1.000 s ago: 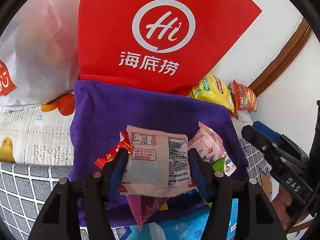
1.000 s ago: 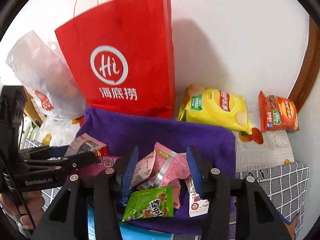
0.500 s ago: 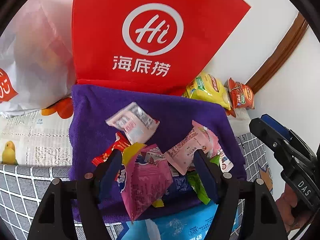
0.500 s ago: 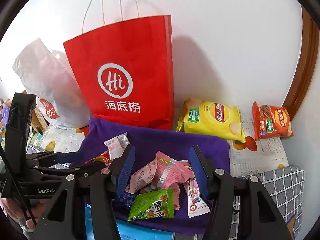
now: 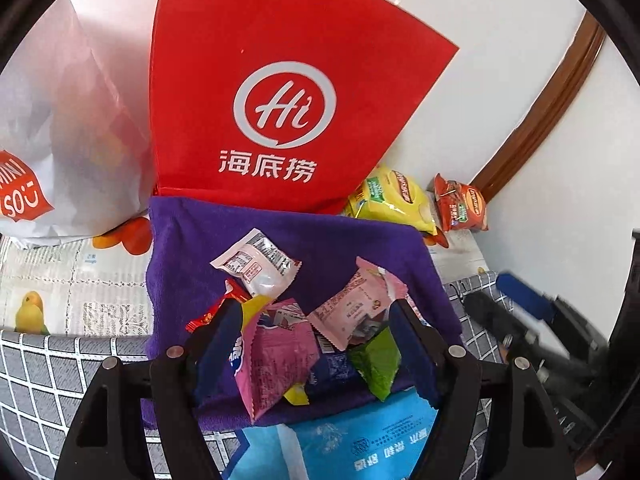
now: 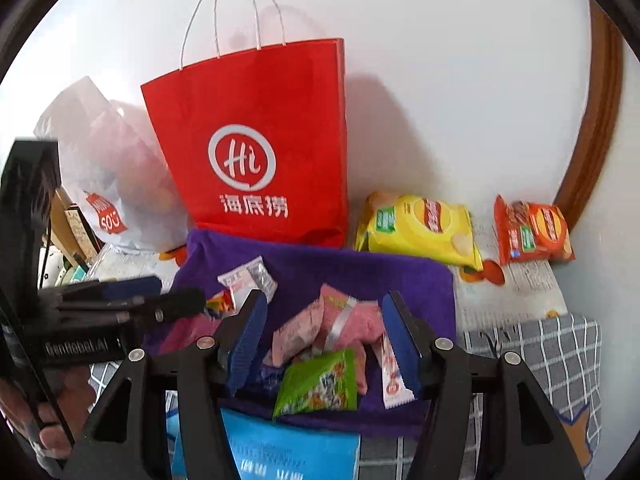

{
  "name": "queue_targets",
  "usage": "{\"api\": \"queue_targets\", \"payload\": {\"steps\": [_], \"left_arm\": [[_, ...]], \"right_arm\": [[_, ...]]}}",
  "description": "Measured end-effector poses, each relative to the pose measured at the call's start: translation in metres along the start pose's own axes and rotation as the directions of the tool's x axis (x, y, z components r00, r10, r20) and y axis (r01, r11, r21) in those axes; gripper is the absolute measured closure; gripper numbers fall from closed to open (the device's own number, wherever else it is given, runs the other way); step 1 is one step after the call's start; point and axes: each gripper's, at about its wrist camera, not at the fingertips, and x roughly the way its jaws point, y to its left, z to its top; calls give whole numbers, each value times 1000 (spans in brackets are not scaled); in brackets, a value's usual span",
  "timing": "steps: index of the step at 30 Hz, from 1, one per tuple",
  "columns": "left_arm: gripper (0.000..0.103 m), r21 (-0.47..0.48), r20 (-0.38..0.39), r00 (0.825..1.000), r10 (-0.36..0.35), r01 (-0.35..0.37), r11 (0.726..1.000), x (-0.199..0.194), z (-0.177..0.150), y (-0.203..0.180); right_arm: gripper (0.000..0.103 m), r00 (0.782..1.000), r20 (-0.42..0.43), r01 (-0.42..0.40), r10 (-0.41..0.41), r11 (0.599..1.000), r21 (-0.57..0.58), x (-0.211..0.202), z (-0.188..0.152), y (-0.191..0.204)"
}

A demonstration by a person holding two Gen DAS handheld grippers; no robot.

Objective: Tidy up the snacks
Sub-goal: 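Lower both tools back toward the snacks beside the tissue pack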

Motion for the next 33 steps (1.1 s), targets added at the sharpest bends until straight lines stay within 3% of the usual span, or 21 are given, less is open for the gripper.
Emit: {"api": "queue_targets", "payload": {"steps": [6,10,15,18,25,33], "left_arm": [[29,27,28,1000,0,0,1000,-17,-4,-15],[29,74,81,996,29,-34,997,-40,-8,-26],[29,91,147,987,61,-75,993,-66,-10,-33],[27,102,167,983,78,-96,990,-70,-12,-38],[27,110,110,986,123,-135,985,-75,-42,-36],[27,104,61,982,181,-186,977,-88,-94,-3]], "right_arm": [[43,999,-34,16,-15,999,30,-23,-31,-11],[43,995,-45,91,-89,995,35,-42,-54,-20],[43,995,-56,83,-79,994,70,-65,-87,-26],[43,996,-73,58,-53,996,68,-74,-108,-19],[43,995,-91,-27,29,999,25,-79,-152,10],[43,964,-196,-176,177,984,21,-40,-179,35]]}}
